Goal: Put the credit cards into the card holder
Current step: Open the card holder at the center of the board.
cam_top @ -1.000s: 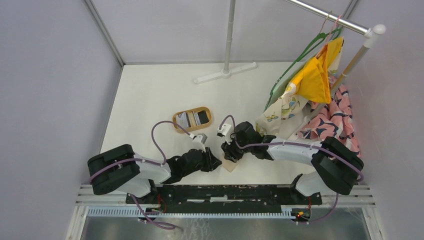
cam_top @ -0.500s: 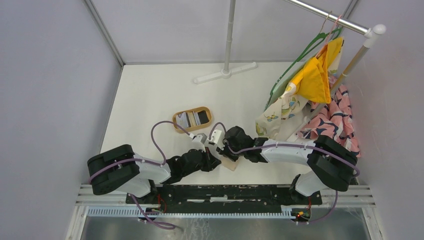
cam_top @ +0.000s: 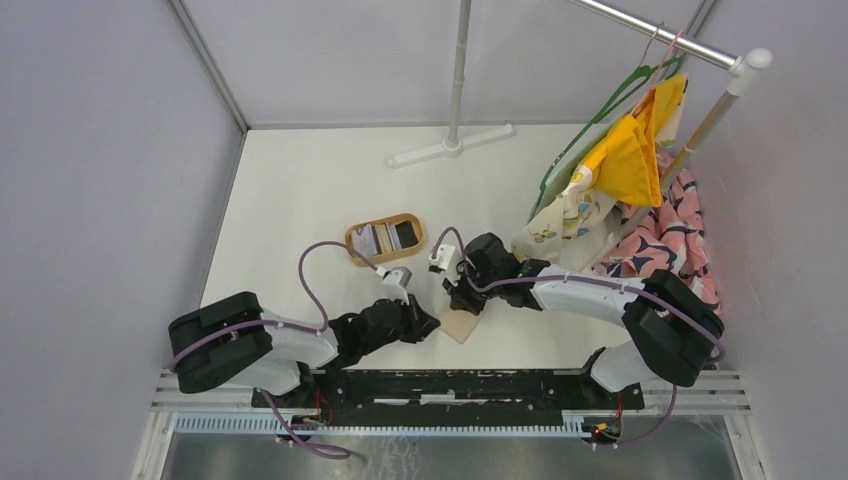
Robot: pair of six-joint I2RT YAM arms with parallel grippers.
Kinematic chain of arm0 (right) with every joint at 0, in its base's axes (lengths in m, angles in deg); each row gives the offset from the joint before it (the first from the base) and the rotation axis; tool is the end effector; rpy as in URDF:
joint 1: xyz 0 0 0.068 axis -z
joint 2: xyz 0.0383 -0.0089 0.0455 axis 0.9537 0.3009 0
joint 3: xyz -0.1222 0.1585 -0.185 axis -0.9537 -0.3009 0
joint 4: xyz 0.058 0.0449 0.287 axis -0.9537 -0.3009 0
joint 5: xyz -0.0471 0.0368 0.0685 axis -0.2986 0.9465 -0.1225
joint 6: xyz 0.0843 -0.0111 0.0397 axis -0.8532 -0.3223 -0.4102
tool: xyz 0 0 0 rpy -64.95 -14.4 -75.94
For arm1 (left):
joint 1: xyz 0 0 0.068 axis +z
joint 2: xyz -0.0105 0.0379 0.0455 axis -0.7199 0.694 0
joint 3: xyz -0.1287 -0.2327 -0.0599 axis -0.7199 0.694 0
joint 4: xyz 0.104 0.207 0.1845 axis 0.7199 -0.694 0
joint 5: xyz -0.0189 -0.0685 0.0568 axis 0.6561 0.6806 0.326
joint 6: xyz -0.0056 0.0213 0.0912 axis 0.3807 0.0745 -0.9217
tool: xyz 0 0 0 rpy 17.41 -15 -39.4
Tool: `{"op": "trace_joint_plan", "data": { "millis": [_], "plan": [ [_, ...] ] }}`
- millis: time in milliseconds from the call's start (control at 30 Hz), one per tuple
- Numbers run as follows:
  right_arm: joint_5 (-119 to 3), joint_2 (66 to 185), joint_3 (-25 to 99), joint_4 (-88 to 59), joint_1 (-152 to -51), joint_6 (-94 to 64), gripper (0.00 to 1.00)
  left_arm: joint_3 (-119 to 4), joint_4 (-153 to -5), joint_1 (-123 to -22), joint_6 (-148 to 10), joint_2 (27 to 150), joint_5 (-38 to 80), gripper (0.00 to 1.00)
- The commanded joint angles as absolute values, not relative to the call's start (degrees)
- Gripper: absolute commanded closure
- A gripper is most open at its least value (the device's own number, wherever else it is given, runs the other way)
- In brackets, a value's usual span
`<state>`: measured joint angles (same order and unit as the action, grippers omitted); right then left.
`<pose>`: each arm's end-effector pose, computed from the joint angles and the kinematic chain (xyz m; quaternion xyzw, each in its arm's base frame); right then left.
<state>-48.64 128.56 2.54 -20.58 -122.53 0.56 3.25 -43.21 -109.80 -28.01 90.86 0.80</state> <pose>0.1995 0.2764 0.1095 -0.4994 0.7840 0.2502 0.2709 0.1352 -0.2346 0.0630 0.0266 0.8550 -0.3869 0.3443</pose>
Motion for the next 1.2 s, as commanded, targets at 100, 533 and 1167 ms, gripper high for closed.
{"op": "trace_joint_plan", "data": {
  "millis": [100, 533, 1167],
  "plan": [
    [-28.52, 123.06, -1.16, -12.91, -112.09, -11.0, 1.0, -0.01, -51.24, -109.04, -37.54, 86.42, -2.98, 0.88],
    [-10.71, 116.1, -10.06, 5.64, -101.17, -19.7, 1.0, 3.05, -54.71, -108.61, -34.57, 69.64, -1.27, 0.27],
    [-11.97, 118.41, -7.72, -2.51, -100.83, -6.48, 0.96, -0.16, -50.54, -108.94, -53.93, 78.9, 1.28, 0.17]
  ]
}}
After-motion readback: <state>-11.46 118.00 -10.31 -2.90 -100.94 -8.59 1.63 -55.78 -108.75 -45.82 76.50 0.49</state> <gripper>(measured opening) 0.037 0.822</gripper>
